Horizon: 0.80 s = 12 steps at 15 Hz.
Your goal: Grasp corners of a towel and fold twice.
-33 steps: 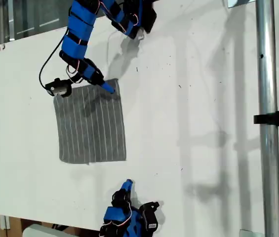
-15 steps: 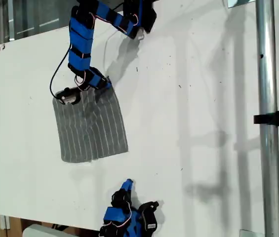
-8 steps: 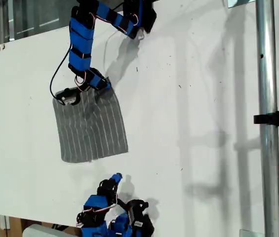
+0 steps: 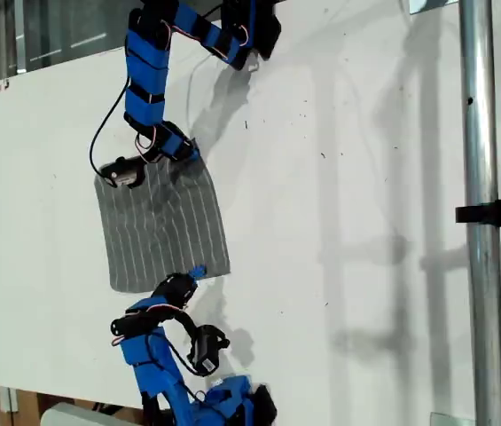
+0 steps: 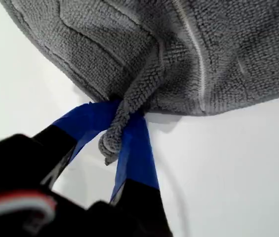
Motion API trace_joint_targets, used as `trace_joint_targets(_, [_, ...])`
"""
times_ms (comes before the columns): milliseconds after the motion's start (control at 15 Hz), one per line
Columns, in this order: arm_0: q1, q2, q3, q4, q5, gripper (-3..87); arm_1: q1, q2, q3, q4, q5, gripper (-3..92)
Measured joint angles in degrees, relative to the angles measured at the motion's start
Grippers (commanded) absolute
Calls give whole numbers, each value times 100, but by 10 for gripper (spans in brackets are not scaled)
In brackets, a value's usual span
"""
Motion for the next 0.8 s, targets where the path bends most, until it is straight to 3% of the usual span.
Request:
trace_joint_targets(200, [-79,-659,-747,123,378,390,0,44,44,-44,0,-2])
trace_joint_targets(533, [-132,-1714,-773,141,378,387,0,97,105,-70,0,-2])
trace_joint_targets(800, [-132,-2364,-765,-264,158,355,0,105,141,-79,0,-2])
